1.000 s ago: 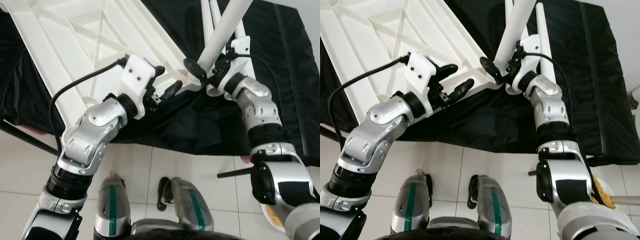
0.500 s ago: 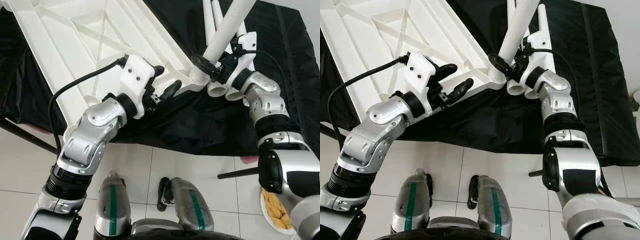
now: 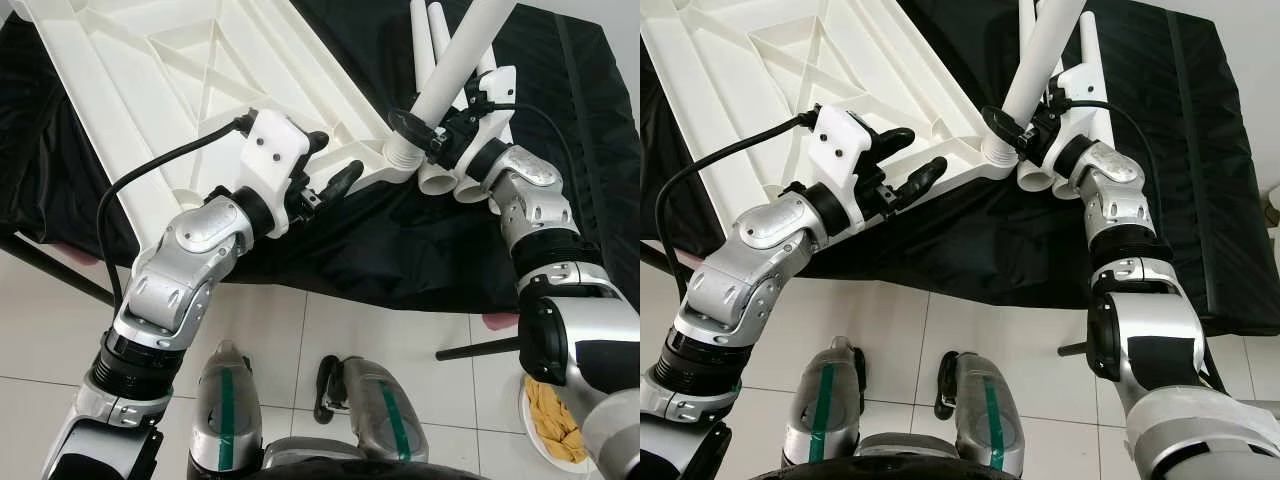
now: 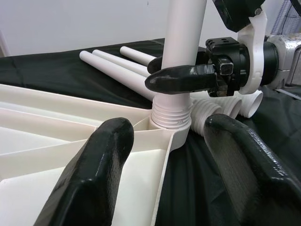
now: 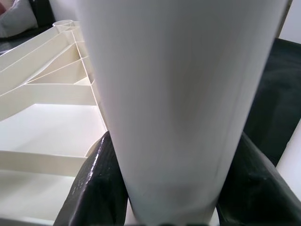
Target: Building children table
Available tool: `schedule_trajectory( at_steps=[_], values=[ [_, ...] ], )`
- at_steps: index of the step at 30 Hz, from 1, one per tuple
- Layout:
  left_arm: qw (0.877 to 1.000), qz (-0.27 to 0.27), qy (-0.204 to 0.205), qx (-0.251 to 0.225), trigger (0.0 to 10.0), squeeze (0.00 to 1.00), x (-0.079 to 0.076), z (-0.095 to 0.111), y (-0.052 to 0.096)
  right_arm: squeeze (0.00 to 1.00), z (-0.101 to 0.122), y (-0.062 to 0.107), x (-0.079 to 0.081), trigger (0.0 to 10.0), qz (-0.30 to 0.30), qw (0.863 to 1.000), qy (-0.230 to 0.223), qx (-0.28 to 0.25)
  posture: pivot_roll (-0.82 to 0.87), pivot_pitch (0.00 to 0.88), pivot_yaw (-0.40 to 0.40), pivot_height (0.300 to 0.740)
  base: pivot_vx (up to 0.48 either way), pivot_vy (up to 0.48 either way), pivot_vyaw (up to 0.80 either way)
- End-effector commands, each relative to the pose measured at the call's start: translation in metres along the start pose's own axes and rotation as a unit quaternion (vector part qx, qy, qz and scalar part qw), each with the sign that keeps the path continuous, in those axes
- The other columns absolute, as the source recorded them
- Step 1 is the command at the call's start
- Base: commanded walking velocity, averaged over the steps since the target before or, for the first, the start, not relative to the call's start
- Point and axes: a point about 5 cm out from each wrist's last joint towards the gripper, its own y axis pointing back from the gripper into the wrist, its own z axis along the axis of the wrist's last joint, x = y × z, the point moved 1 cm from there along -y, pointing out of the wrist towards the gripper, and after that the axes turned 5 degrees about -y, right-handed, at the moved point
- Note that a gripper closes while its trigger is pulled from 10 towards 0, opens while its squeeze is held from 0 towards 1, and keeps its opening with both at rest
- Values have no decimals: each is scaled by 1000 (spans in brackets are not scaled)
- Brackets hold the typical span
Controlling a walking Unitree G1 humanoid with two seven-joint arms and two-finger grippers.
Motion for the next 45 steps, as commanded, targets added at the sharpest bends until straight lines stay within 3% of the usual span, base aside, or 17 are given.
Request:
schedule_trajectory(
  at_steps=[1, 9, 26, 28, 35, 37, 41, 45],
  values=[
    [1000, -24, 1, 0, 10000, 0, -7, 0, -1, 0, -9, 4, 2, 10000, -19, 999, -29, -11, 119, 36, -91, 740, 0, 0, 0],
    [1000, -22, 3, 0, 10000, 0, -7, -1, 0, 0, -8, 3, 11, 10000, -62, 996, -46, -51, 117, 40, -93, 740, 0, 0, 0],
    [1000, -29, 5, 2, 10000, 0, -9, -2, 0, 0, -12, 0, 24, 10000, -142, 985, -63, -74, 108, 51, -87, 740, 0, 0, 0],
    [1000, -29, 6, 2, 10000, 0, -10, -2, 1, 0, -11, -4, 36, 10000, -202, 972, -78, -95, 113, 57, -88, 740, 0, 0, 0],
    [1000, -28, 8, 2, 10000, 0, -11, -2, 2, 0, -6, -7, 47, 10000, -283, 952, -65, -100, 111, 64, -92, 740, 0, 0, 0],
    [1000, -27, 10, 1, 10000, 0, -11, -2, 1, 0, -7, -10, 58, 10000, -327, 938, -66, -90, 109, 65, -92, 740, 0, 0, 0],
    [1000, -27, 10, 0, 10000, 0, -11, -1, 0, 0, -9, -16, 68, 10000, -323, 940, -73, -82, 110, 66, -92, 740, 0, 0, 0],
    [1000, -27, 10, -1, 10000, 0, -11, -1, 0, 0, -9, -16, 67, 10000, -327, 939, -73, -78, 109, 66, -94, 740, 0, 0, 0]
  ],
)
